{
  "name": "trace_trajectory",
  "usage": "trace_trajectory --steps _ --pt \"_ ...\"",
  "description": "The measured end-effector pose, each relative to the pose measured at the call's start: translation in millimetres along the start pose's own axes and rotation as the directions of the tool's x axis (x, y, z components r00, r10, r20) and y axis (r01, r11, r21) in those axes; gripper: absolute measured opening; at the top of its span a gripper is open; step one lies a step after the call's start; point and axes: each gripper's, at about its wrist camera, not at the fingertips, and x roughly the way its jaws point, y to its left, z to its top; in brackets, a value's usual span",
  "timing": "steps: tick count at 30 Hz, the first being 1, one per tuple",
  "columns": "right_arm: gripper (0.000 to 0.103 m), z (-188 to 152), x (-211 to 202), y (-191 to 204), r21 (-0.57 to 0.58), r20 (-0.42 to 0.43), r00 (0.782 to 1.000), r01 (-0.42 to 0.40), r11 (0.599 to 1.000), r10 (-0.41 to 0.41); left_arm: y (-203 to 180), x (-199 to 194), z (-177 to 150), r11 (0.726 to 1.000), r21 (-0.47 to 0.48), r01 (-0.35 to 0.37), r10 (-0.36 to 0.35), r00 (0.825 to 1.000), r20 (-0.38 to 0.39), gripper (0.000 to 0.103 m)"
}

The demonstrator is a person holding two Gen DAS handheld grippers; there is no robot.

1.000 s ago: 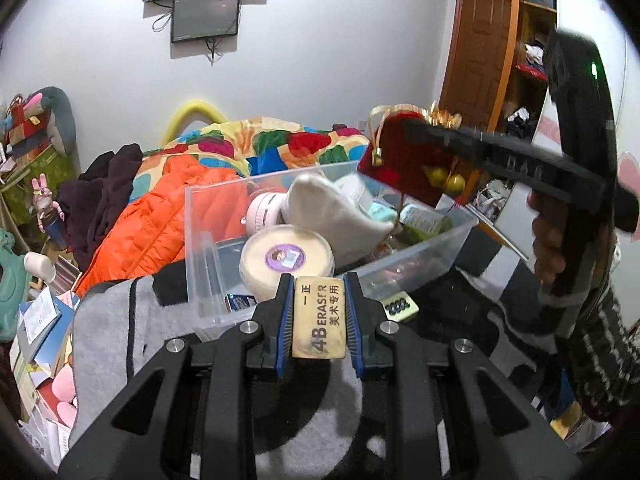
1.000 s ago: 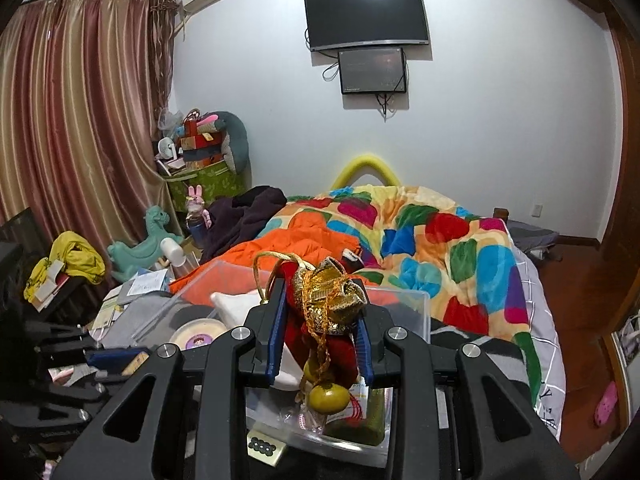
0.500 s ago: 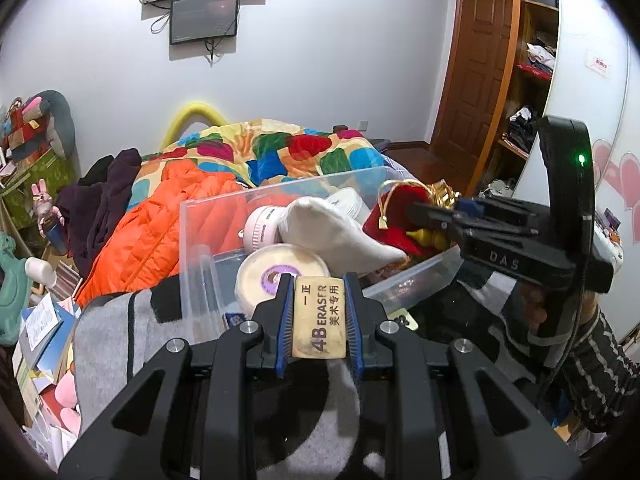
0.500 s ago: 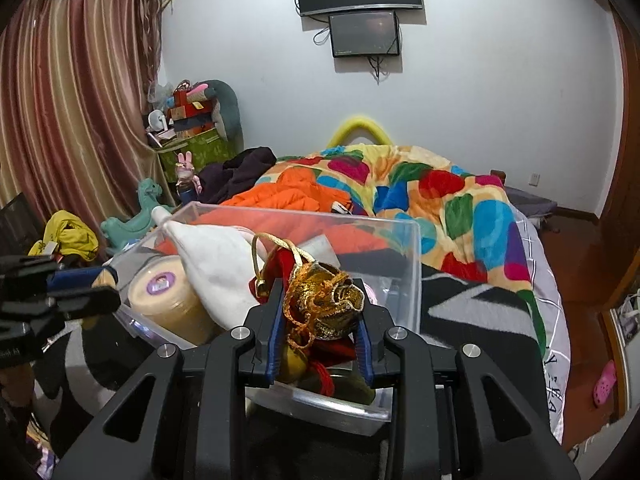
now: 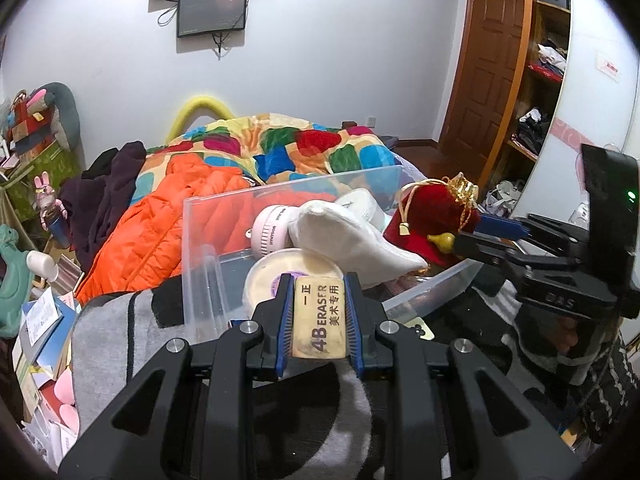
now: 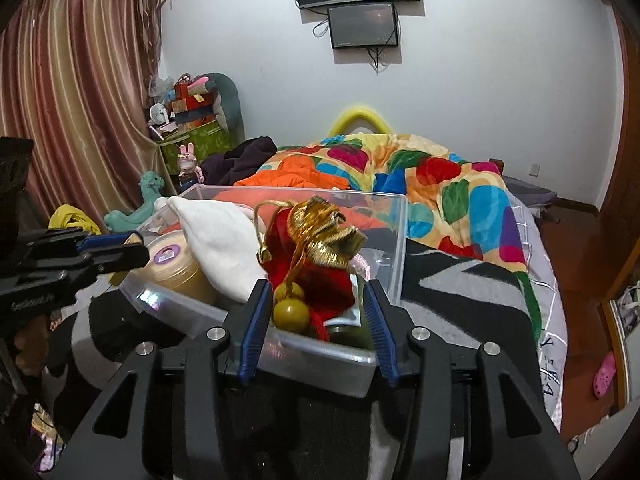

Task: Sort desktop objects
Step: 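Lower the red pouch into the box and open the right tool while the left carries the eraser, then grasp the white dotted tile with the right tool while the left drops the eraser into the box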

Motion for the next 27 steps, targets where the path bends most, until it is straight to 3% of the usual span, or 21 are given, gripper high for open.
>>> trace_trajectory --steps 11,22,27 --pt "0.043 -22.3 -26.2 37.5 -0.113 -0.004 0.998 -0.066 0.991 0.066 10.1 1.8 4.9 0.999 -0.014 -0.042 0.043 0.999 0.008 0.023" --pt "0.043 -43.7 30.3 56.0 -0.087 -0.178 0.981 -0.089 0.992 0.072 31.2 23.4 5.3 0.996 -0.077 -0.045 0.043 0.999 -0.021 0.023" --pt "0.043 -45.5 38.5 59.8 -0.085 -0.201 0.975 -0.113 0.990 0.095 26.4 28.9 2.1 0.996 -0.061 -0.063 0.062 0.998 -0.021 0.024"
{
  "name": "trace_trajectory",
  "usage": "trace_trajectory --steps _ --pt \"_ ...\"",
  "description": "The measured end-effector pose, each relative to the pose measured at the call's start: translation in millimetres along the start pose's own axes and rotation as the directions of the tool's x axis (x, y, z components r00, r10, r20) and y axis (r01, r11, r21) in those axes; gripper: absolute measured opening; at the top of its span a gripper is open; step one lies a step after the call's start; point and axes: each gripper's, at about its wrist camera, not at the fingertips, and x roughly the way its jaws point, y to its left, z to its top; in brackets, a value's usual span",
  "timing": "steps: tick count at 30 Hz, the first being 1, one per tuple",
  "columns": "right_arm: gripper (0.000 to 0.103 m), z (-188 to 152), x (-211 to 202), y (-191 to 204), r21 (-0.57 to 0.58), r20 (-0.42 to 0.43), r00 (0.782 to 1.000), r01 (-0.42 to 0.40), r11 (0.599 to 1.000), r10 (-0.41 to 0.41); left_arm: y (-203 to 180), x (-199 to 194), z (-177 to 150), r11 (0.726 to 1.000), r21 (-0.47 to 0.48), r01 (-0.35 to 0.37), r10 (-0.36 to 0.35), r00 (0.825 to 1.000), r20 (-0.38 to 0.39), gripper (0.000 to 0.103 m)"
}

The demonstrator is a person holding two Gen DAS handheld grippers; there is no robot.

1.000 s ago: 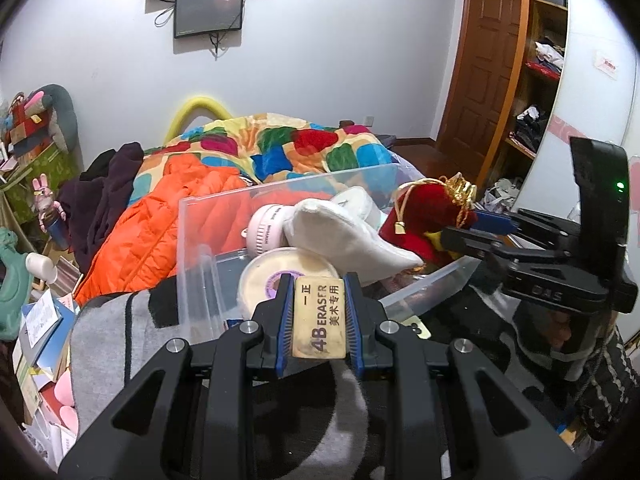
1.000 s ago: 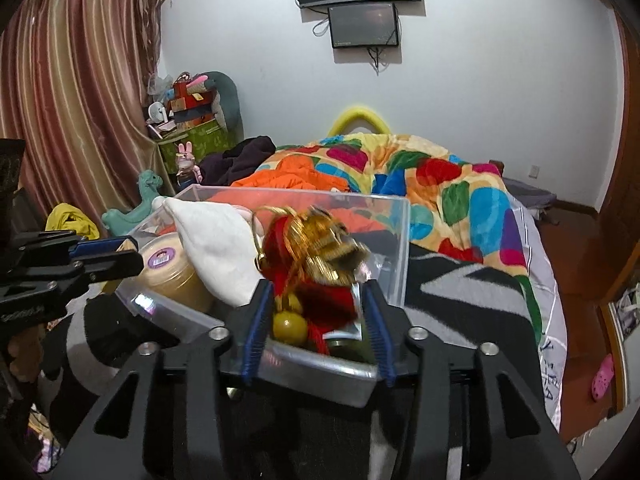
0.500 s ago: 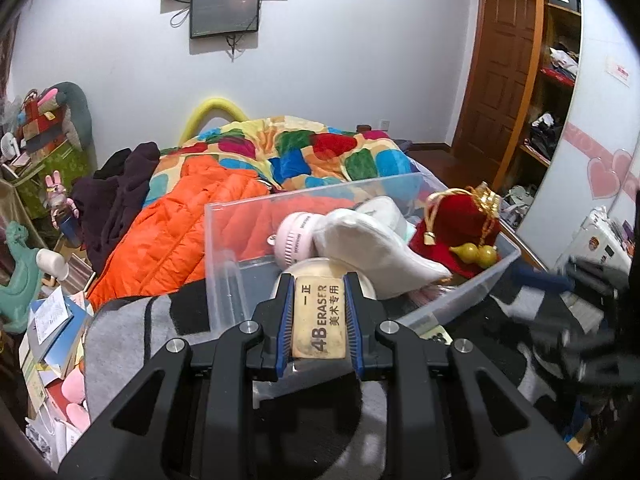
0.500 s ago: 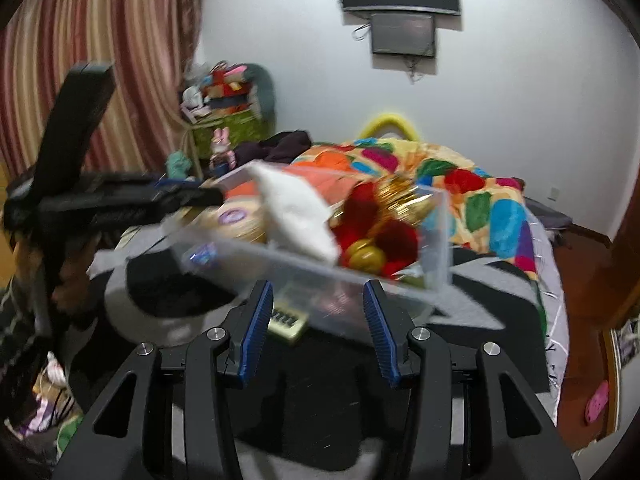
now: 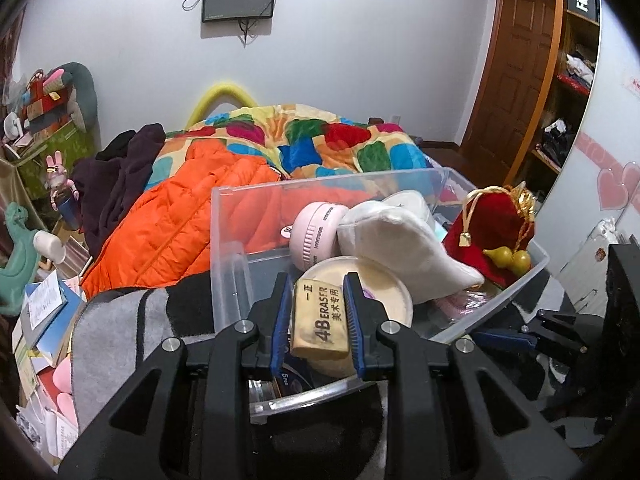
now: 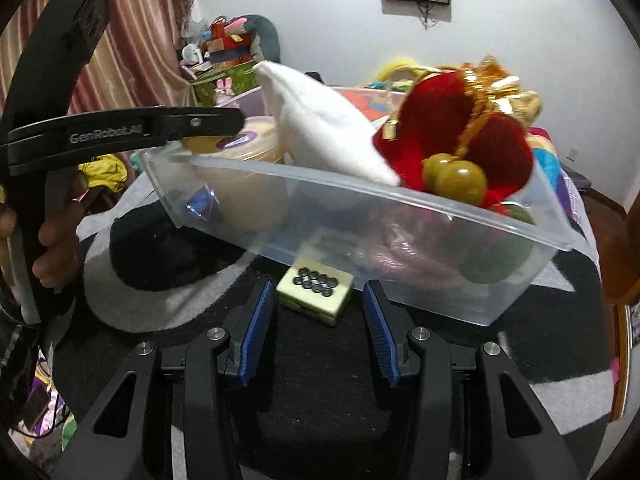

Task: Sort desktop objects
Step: 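Grasp the white dotted tile with the right tool while the left drops the eraser into the box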

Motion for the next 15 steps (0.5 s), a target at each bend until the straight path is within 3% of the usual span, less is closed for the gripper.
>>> trace_trajectory --steps 5,10,12,15 --pt "0.044 -1.6 6.2 3.3 0.002 -0.019 1.000 -0.021 1.000 0.021 -6.7 -0.6 -3.2 0.999 0.033 -0.021 0.020 1.000 0.024 0.031" --pt "0.035 -6.5 4.1 3.4 0.031 -0.002 0.999 -0.035 0.999 0.035 -5.3 -3.8 -11.4 0.999 0.039 -0.030 0.027 0.997 0.066 0.056" --pt "0.035 -8.8 2.6 5.5 0.024 0.005 1.000 -0.027 0.999 0.027 -3.0 -5.7 -13.8 0.999 0.034 -0.005 0.002 0.997 0.073 0.056" --pt "0.035 -10.9 -2.0 10.0 0.004 0.018 1.000 -0.017 1.000 0.017 -7.3 -9.5 -16.9 0.998 0.059 -0.030 0.025 0.996 0.091 0.056"
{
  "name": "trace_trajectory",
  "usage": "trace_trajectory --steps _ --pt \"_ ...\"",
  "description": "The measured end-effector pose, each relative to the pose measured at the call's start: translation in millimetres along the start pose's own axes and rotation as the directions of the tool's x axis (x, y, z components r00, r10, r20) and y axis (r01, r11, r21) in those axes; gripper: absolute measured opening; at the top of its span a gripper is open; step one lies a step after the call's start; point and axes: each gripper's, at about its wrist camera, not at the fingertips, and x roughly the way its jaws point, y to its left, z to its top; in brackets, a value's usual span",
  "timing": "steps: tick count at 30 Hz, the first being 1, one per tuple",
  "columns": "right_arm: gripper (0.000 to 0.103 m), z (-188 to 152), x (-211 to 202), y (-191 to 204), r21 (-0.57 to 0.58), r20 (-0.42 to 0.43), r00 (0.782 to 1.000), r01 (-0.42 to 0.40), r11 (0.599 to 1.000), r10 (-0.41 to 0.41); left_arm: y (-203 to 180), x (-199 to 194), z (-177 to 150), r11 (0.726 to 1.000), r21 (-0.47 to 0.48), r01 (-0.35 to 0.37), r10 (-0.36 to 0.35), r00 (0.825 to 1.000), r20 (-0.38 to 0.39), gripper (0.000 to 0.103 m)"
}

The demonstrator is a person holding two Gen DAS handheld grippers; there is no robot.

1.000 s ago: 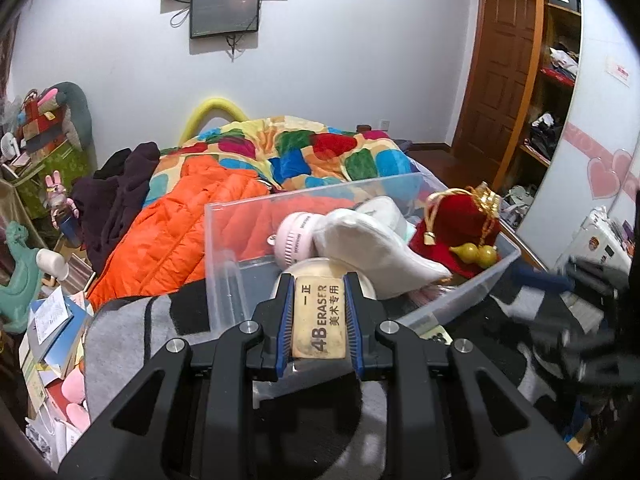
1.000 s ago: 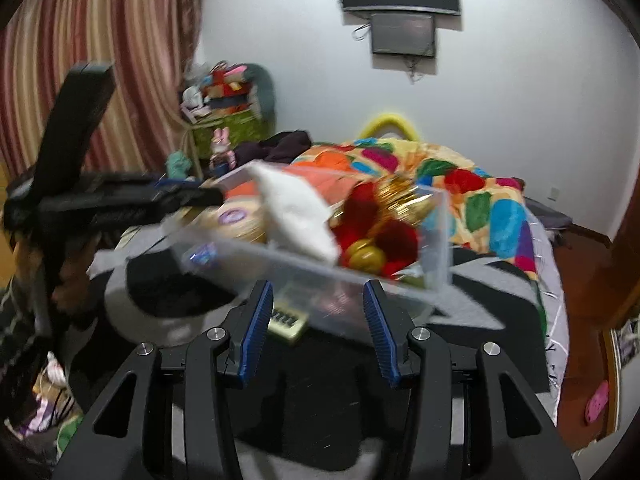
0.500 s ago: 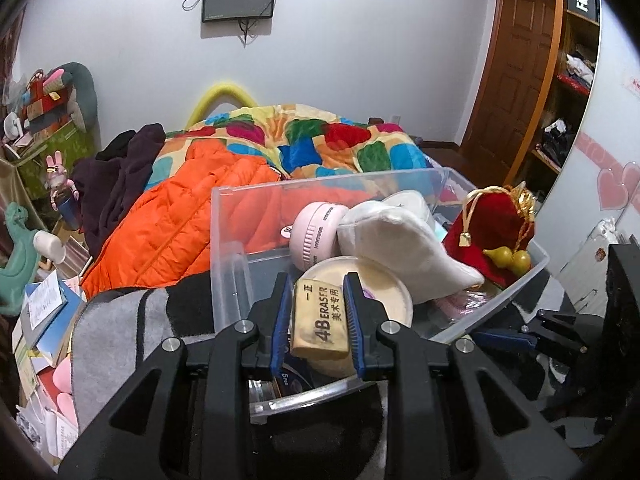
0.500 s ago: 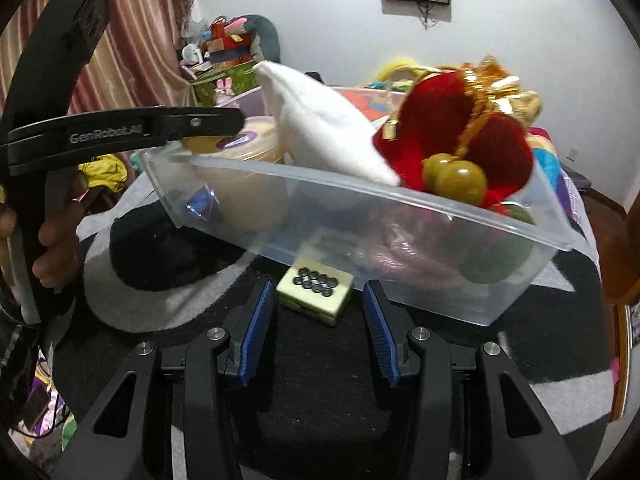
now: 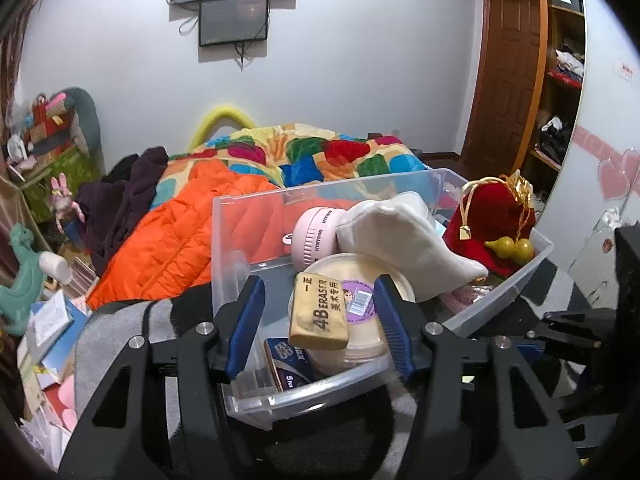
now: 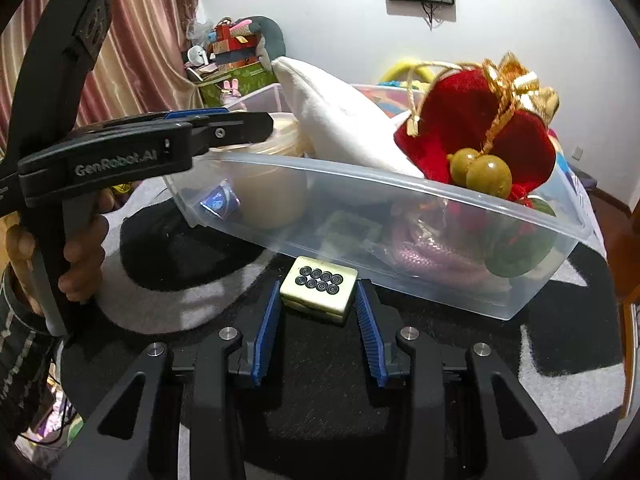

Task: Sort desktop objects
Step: 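Grasp the white dotted tile with the right tool while the left drops the eraser into the box, then carry the white dotted tile to the box and open the right tool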

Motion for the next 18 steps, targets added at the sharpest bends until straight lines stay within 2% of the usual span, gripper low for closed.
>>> trace_trajectory --steps 12,16,18 --pt "0.035 11.0 -46.7 11.7 -0.033 0.119 0.993 0.003 0.999 0.001 2.8 -23.1 2.6 0.999 -0.028 0.018 -0.017 1.000 0.025 0.056" --pt "0.035 17.5 -61.8 8.6 -0.022 0.161 0.987 0.013 1.000 -0.010 -0.1 -31.2 6.2 0.997 -0.047 0.060 -0.060 0.998 0.015 0.056" --pt "0.035 22.8 -62.4 13.8 -0.018 0.179 0.984 0.018 1.000 -0.015 -4.4 -36.2 9.8 0.999 -0.032 0.039 -0.039 0.999 0.026 0.056"
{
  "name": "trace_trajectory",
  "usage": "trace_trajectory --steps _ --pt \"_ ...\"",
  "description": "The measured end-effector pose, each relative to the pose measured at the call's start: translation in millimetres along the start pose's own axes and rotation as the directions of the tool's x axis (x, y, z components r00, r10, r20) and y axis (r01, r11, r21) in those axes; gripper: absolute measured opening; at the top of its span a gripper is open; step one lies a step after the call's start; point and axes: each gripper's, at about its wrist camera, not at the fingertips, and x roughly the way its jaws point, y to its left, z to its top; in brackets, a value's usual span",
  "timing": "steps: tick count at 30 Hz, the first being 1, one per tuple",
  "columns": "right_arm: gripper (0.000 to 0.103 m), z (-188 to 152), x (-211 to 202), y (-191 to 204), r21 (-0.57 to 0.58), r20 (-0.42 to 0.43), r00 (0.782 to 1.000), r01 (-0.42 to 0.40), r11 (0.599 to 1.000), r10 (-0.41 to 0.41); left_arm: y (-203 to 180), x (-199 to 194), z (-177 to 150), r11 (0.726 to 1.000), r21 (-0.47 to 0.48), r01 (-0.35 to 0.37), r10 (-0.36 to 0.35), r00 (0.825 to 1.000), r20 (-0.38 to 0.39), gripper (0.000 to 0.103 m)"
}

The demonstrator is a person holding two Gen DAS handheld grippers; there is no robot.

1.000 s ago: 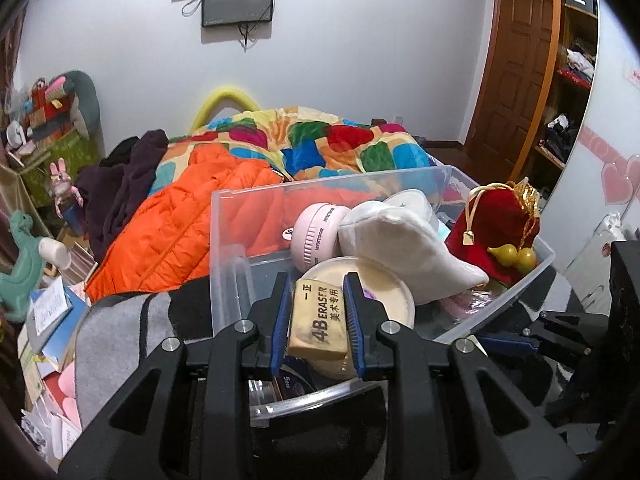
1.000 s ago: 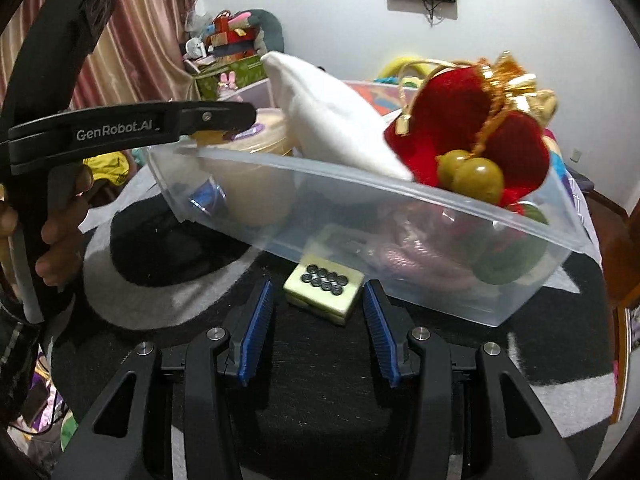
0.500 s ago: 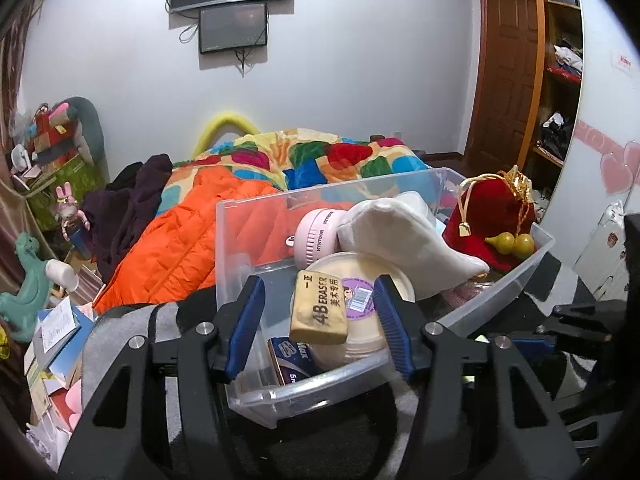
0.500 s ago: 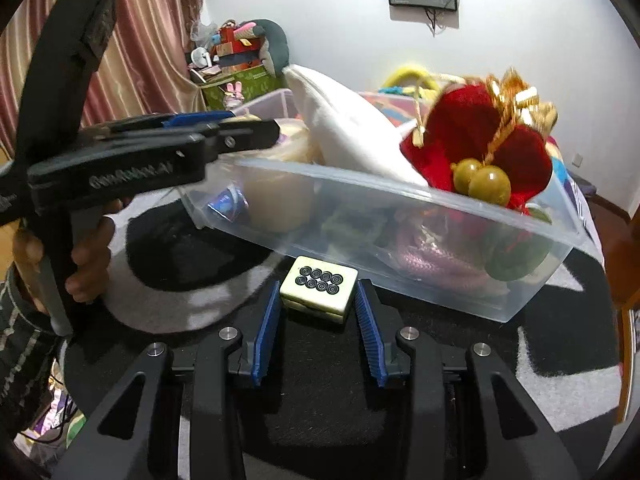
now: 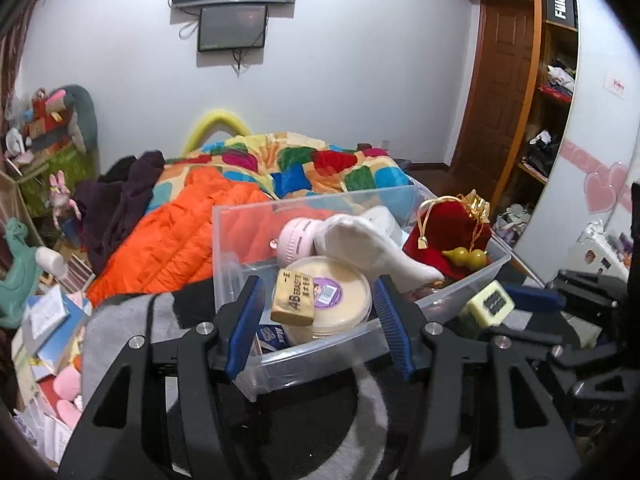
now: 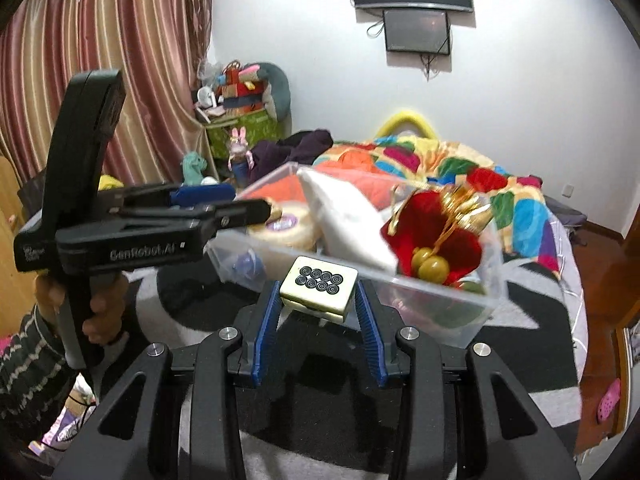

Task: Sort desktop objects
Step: 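Carry the white dotted tile to the box and open the right tool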

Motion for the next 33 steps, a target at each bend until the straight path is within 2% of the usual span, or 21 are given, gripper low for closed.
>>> trace_trajectory --steps 6,9,14,17,19,26,32,33 --pt "0.035 15.1 -12.2 -11.3 0.029 0.053 0.998 0.015 0.999 -0.017 -9.8 -18.2 9.1 1.000 -0.002 0.006 -0.006 0.999 0.039 0.056" --pt "0.035 24.3 -11.5 -14.2 0.034 0.069 0.997 0.021 0.999 -0.024 -11.9 -21.8 15.8 1.000 -0.008 -0.018 0.019 0.997 0.069 0.057" --pt "0.035 32.5 6.2 -22.0 0.023 0.053 0.997 0.063 0.998 -0.064 -9.9 -13.9 17.9 0.998 -0.043 -0.038 0.040 0.998 0.054 0.059" --pt "0.035 33.4 19.6 -26.7 0.035 0.036 0.995 0.096 0.995 -0.097 -13.0 -14.4 11.4 0.997 -0.037 -0.063 0.065 0.995 0.070 0.068" --pt "0.035 33.7 27.3 -29.1 0.052 0.027 0.995 0.094 0.994 -0.095 -15.5 -14.9 5.3 0.998 -0.033 -0.059 0.061 0.995 0.079 0.073" --pt "0.035 33.9 33.8 -22.1 0.021 0.034 0.994 0.101 0.995 -0.102 -14.7 -13.8 -0.8 0.997 -0.074 -0.018 0.024 0.996 0.082 0.075" --pt "0.035 33.9 22.1 -12.3 -0.012 0.066 0.992 0.106 0.994 -0.105 -12.8 -18.7 6.2 0.995 -0.095 -0.025 0.034 0.995 0.091 0.076" --pt "0.035 34.1 19.3 -12.4 -0.006 0.071 0.992 0.100 0.995 -0.100 -13.0 -20.1 7.0 0.995 -0.101 -0.022 0.031 0.995 0.096 0.078"
